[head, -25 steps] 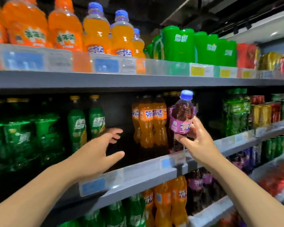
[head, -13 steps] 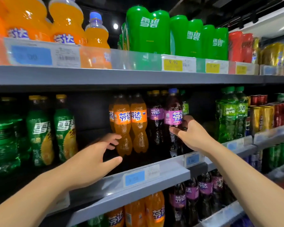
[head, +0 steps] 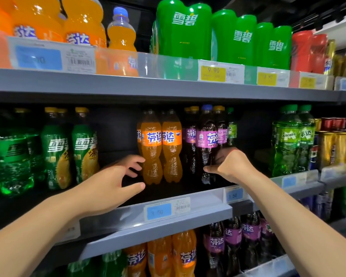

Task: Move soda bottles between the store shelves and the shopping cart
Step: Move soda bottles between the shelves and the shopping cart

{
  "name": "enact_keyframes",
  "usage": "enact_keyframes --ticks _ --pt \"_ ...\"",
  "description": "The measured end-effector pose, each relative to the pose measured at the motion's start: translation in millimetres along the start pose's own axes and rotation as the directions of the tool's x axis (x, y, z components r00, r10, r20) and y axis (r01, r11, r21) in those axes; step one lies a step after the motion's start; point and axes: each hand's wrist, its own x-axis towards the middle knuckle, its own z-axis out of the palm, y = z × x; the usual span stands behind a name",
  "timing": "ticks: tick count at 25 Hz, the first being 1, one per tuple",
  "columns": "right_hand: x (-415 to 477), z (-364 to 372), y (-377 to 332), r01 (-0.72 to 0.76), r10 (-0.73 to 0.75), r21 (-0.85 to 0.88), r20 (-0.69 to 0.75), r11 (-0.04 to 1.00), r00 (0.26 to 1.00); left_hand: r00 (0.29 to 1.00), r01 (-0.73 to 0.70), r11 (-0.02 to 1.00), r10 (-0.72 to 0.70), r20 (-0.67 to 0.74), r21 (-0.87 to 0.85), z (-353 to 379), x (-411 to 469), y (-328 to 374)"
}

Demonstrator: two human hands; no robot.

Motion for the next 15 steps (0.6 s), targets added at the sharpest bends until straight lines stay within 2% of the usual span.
enact_keyframes --ticks 5,7,9,13,15 --pt "2 2 -10 -0.048 0.051 -0.080 0.043 0.996 0.998 1.000 0.007 1.000 -0.007 -0.005 0.016 -6 -7 3" --pt "1 4 -13 -0.078 0.081 -0.048 0.063 0.996 0.995 1.000 0.012 1.000 -0.012 -0.005 0.021 -6 -9 3" --pt "-2 8 -16 -0.085 0.085 0.002 0.041 0.996 0.996 1.000 0.023 0.999 -0.023 0.000 0.023 -5 -12 4" --pt "-15 11 -16 -0.050 0.050 -0.006 0.011 0.999 0.999 0.999 0.037 0.997 -0.037 -0.009 0.066 -5 -21 6" --pt "-27 12 -15 -0.001 0.003 0.019 -0.083 1.000 0.997 0.998 0.054 0.995 -0.051 -0.042 0.086 -8 -25 6"
